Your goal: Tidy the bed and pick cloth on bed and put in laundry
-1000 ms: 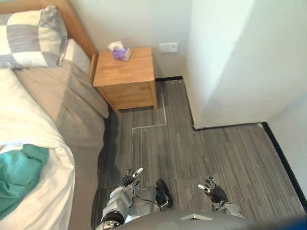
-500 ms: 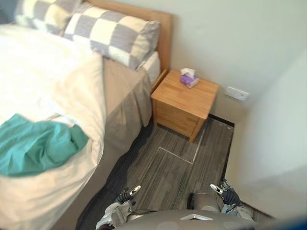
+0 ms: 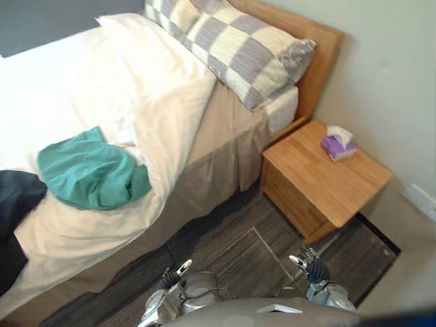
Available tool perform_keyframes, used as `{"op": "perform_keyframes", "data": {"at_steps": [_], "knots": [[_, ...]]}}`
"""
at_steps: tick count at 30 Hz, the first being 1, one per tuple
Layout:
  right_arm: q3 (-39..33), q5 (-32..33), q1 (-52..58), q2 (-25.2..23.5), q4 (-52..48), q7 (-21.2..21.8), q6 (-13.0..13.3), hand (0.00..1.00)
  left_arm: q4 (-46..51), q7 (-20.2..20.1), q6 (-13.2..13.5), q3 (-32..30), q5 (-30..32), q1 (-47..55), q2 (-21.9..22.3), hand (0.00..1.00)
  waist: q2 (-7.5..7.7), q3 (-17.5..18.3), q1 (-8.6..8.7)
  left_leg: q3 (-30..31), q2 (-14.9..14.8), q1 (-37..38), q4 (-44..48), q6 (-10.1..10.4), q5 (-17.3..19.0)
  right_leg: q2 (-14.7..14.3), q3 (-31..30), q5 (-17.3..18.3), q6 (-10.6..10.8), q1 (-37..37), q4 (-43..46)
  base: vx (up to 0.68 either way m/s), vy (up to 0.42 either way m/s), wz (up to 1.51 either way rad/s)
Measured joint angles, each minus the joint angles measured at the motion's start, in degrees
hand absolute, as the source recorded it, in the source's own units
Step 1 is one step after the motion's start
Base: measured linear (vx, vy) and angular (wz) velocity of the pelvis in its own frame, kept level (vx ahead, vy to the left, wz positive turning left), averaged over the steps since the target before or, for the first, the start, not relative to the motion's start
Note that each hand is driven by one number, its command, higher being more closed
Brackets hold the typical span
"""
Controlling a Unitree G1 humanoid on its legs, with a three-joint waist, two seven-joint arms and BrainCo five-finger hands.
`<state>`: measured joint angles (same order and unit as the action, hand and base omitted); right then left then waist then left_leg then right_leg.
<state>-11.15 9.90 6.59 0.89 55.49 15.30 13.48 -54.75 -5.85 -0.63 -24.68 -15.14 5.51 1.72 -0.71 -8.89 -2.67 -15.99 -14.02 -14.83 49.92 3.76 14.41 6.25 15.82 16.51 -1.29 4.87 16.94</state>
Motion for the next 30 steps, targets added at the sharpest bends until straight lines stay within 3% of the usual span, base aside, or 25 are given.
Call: {"op": "perform_keyframes", "data": {"at_steps": [1,3,4,5,7,11,12,13,14,15,17,19,22,23,24,25,27,29,30], "knots": [[0.0,0.0,-0.1,-0.1,-0.2,0.0,-0.1,0.00,-0.2,0.0,-0.1,0.0,0.0,-0.1,-0.1,0.00,-0.11,-0.1,0.05,-2.3,0.3,0.1,-3.8,0.0,0.0,0.5,0.2,0.0,0.0,0.4,0.1,0.28,0.084,0.22],[-0.7,-0.1,0.0,0.0,-1.2,0.0,-0.3,0.00,-0.5,-0.1,-0.1,0.6,0.0,0.0,0.2,0.00,-0.65,-0.2,0.05,-7.6,2.2,2.1,-18.3,-0.9,-4.3,1.3,1.0,0.3,0.7,1.9,0.9,0.29,0.109,0.34],[-2.0,-0.1,0.3,-0.3,-0.9,-0.1,-0.6,0.00,-0.6,-0.1,0.0,0.8,0.0,0.2,0.0,0.00,-0.64,0.0,-0.03,-10.8,3.7,4.5,-24.1,-4.9,-4.6,2.0,1.1,1.3,2.5,2.0,1.9,0.28,0.136,0.55],[-2.2,-0.1,-0.2,-1.4,-0.7,-0.1,-0.6,0.00,-0.2,-0.2,0.3,1.0,0.0,-0.2,-0.8,0.00,1.63,0.0,0.14,-11.5,6.4,5.7,-27.8,-5.6,-4.8,3.4,1.0,1.5,3.2,1.6,1.7,0.26,0.134,0.50],[-2.2,-1.3,-0.3,-3.0,-0.6,0.1,-0.5,0.00,0.0,-0.2,0.4,1.0,0.0,-0.3,-1.5,0.00,3.28,0.0,-0.71,-11.9,8.5,5.9,-29.8,-6.0,-5.1,4.6,1.3,0.4,4.6,2.6,-0.5,0.26,0.085,0.27],[-3.1,-2.4,-0.3,-2.8,0.1,-1.0,-0.4,0.00,-0.6,-0.3,0.3,4.2,0.0,-0.2,-2.2,0.00,2.91,0.4,-0.68,-11.4,11.9,9.9,-34.8,-6.7,-5.2,6.2,2.3,-3.0,6.2,5.1,0.1,0.21,0.068,0.26],[-3.1,-2.4,-0.3,-2.6,0.3,-1.2,-0.3,0.00,-0.7,-0.3,0.2,4.9,0.1,-0.2,-2.2,0.00,2.83,0.5,-0.66,-11.0,12.6,10.8,-36.5,-7.0,-5.0,6.7,2.3,-3.0,6.3,4.1,2.8,0.14,0.080,0.36],[-3.0,-2.3,-1.1,-2.3,0.7,-1.7,-0.2,0.00,-1.1,-0.3,-0.1,6.7,0.4,-0.2,-3.2,0.00,2.94,0.5,-0.40,-9.2,14.0,12.3,-39.9,-7.7,-4.7,8.5,2.0,-3.5,7.0,0.1,12.6,0.19,0.098,0.71],[-2.8,-2.3,-1.2,-1.7,0.7,-2.0,-0.2,0.00,-1.3,-0.3,-0.2,8.7,0.8,-0.2,-4.4,0.00,3.14,0.4,0.45,-6.5,15.5,14.3,-42.9,-8.0,-5.0,11.2,1.4,-7.5,7.8,-5.2,24.6,0.15,0.060,0.83],[-2.6,-2.3,-1.2,-1.5,0.7,-2.1,-0.1,0.00,-1.7,-0.3,-0.3,10.1,0.8,-0.2,-4.7,0.00,3.31,0.4,0.92,-5.3,16.0,15.3,-44.1,-8.1,-5.4,11.9,0.2,-11.1,7.6,-7.7,30.0,0.18,0.028,0.95],[-1.8,-2.3,-1.0,-0.9,0.7,-2.4,0.1,0.00,-2.9,-0.2,-0.4,12.8,0.8,0.1,-6.6,0.00,2.95,0.0,2.13,-1.5,15.6,18.4,-45.1,-7.9,-6.2,12.8,-1.2,-4.3,7.2,-12.7,37.1,0.22,-0.017,0.97],[-1.5,-2.2,-0.5,-0.6,0.7,-2.5,0.8,0.00,-2.9,-0.3,-0.4,13.2,0.8,0.0,-6.7,0.00,2.81,-0.1,1.95,0.6,14.8,20.2,-45.7,-7.4,-6.2,11.2,-2.7,-1.9,7.4,-15.0,33.7,0.21,-0.106,0.77],[-1.5,-0.3,-0.3,-0.7,0.6,-2.5,2.6,0.00,-2.9,-0.6,-0.5,13.8,1.2,-0.3,-6.0,0.00,2.20,-0.1,2.60,6.8,12.1,20.9,-45.9,-5.6,-6.0,4.8,-8.2,-1.1,7.8,-16.8,19.2,0.20,-0.234,1.13],[-1.2,0.6,0.2,-0.8,0.6,-2.5,3.0,0.00,-2.9,-0.6,-0.7,13.6,1.4,-0.6,-5.8,0.00,2.55,0.1,2.69,8.7,11.8,20.4,-45.9,-4.4,-6.0,2.8,-11.4,-2.6,7.6,-16.4,11.4,0.13,-0.293,1.06],[-0.2,0.8,1.1,-1.2,0.7,-2.5,3.3,0.00,-2.8,-0.7,-0.8,13.0,1.9,-0.4,-6.4,0.00,4.37,1.0,2.59,9.3,13.0,20.2,-45.9,-3.2,-5.6,3.0,-14.7,-8.7,6.5,-16.2,4.9,0.13,-0.310,0.92],[0.4,0.8,1.3,-1.5,1.1,-2.5,3.4,0.00,-3.5,-0.5,-0.8,12.2,2.2,-0.7,-6.1,0.00,4.81,1.2,2.52,9.7,13.0,20.6,-45.9,-2.5,-5.1,3.3,-14.8,-6.8,5.7,-16.0,5.2,0.16,-0.316,0.51],[0.4,1.8,1.2,0.6,1.3,-2.9,3.7,0.00,-4.0,-0.6,-0.1,11.6,2.6,-0.7,-3.1,0.00,1.08,1.7,2.12,6.8,9.6,21.0,-45.8,-0.7,-5.3,1.1,-11.6,-6.5,4.7,-14.0,3.0,0.19,-0.252,0.29],[0.5,3.4,1.0,1.3,1.1,-3.3,3.0,0.00,-4.0,-0.7,0.0,11.3,2.8,-0.6,-2.1,0.00,-0.38,2.0,2.11,6.4,7.8,21.4,-46.2,0.8,-5.6,-0.4,-10.3,-6.5,4.2,-12.7,2.2,0.15,-0.188,0.19],[0.5,3.9,1.1,1.3,1.1,-3.5,2.6,0.00,-4.0,-0.7,0.1,10.9,2.8,-0.6,-2.0,0.00,-0.39,1.9,2.06,6.0,7.5,21.9,-46.5,1.3,-6.0,-0.8,-10.1,-6.5,4.2,-12.1,1.7,0.12,-0.174,0.08]]}}
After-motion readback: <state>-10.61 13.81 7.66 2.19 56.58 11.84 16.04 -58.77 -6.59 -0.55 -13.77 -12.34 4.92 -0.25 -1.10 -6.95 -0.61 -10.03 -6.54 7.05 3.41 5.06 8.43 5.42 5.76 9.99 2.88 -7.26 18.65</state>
